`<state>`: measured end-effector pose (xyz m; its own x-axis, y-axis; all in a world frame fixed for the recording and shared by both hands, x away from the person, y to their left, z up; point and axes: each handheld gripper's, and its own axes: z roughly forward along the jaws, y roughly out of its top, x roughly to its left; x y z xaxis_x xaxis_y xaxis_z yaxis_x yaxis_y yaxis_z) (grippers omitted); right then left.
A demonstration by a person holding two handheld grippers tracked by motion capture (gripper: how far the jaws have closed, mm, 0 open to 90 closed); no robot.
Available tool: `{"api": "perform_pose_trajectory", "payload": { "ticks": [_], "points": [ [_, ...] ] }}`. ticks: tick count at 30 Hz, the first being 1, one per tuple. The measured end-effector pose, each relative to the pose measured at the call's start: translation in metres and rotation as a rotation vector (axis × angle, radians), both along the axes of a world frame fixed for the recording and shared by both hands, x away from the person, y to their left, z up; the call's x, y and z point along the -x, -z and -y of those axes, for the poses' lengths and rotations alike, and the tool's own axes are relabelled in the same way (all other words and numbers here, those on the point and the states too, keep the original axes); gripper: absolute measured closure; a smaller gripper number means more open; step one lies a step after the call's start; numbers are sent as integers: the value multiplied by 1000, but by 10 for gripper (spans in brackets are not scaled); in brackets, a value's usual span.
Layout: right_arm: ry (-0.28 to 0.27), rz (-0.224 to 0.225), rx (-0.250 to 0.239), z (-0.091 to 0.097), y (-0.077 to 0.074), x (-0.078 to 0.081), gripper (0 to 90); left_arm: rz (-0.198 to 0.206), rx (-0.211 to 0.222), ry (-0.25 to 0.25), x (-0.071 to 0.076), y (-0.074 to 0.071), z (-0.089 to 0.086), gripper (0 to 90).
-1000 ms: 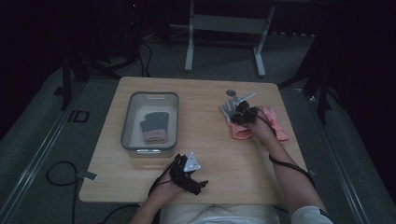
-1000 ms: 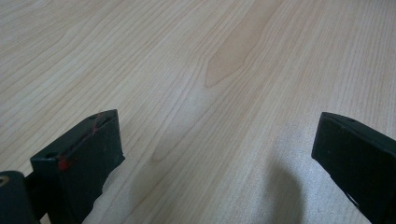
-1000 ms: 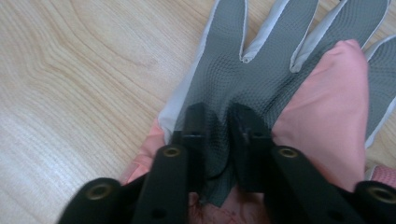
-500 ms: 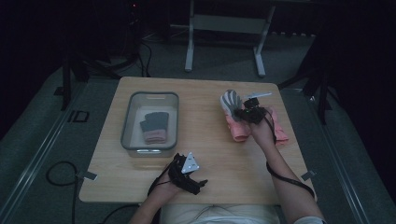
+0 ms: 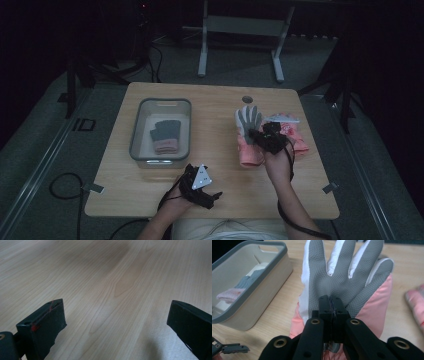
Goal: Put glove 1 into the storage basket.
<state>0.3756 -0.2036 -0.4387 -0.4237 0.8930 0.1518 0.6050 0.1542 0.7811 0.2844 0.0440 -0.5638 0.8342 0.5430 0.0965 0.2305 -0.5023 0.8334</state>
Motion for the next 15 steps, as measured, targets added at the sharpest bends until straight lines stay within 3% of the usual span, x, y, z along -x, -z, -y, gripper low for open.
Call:
{"api": "perform_pose_trajectory", "payload": {
  "ticks": [8,14,15],
  "points": [
    [17,-61,22,-9,30,3,886,-5,7,-5,-1,1,-1,15],
    [20,-141,37,-22,64,-10,886,-5,0,-8,-1,2,0,15],
    [9,-147,63,-27,69,-12,886,-7,2,-8,-1,2,0,15]
  ]
}}
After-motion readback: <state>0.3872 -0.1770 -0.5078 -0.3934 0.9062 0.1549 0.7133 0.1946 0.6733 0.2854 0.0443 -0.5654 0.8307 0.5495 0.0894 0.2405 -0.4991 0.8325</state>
